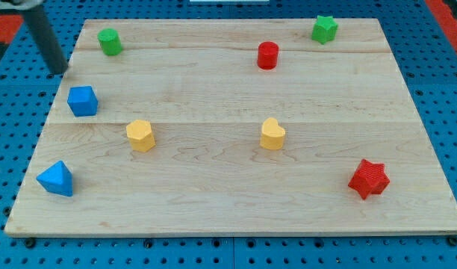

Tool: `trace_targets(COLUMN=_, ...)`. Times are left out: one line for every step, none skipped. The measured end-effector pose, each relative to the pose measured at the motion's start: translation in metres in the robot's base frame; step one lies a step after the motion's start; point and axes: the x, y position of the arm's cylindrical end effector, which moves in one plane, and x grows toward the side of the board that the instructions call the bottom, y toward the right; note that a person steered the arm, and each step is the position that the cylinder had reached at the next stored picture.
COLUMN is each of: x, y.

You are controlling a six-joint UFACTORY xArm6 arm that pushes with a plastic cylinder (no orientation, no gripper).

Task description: Slide the blue cube right and up a bit

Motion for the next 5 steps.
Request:
trace_targets(x=0.044, y=0.001)
trace_targets(x=0.098, y=0.001)
trace_targets(x=0.072, y=0.026)
trace_targets(x=0.058, y=0.075)
trace_targets(x=0.061, y=0.085)
